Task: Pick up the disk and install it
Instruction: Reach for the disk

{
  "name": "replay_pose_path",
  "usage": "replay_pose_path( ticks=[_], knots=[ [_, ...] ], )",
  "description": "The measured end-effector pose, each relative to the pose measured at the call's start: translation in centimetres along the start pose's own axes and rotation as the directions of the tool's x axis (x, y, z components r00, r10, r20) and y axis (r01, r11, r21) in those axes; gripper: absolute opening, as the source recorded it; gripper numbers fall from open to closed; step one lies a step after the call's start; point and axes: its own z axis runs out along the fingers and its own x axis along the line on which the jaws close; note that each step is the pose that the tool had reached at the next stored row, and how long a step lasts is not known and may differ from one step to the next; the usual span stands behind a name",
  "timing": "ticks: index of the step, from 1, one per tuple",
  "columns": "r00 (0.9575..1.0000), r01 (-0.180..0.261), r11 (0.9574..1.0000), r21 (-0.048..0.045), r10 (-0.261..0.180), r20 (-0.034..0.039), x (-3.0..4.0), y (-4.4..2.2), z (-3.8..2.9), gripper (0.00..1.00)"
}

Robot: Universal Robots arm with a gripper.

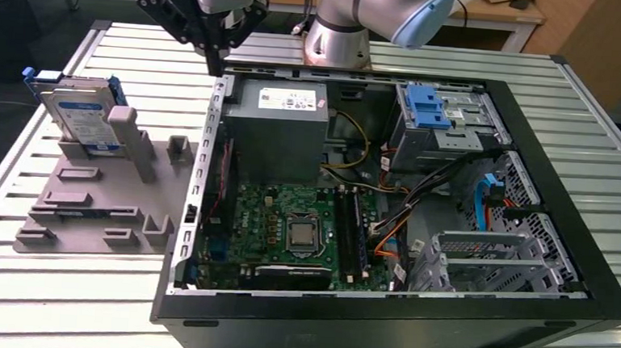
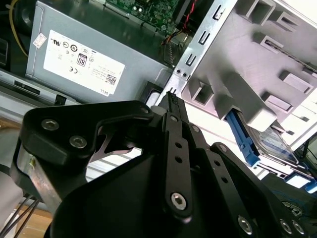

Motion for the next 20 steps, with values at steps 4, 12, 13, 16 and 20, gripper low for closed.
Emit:
replay_pose_path(
  ticks=[4,12,13,16,20],
  knots=[
    [1.0,0.0,1.0,0.0,0.0,0.0,0.08,-0.01,0.01,0.11],
    [1.0,0.0,1.0,0.0,0.0,0.0,0.54,-0.05,0.1,0.11],
    [1.0,0.0,1.0,0.0,0.0,0.0,0.71,-0.06,0.13,0.11],
    [1.0,0.0,1.0,0.0,0.0,0.0,0.76,-0.06,0.13,0.11],
    [1.0,0.0,1.0,0.0,0.0,0.0,0.85,-0.07,0.13,0.11]
  ],
)
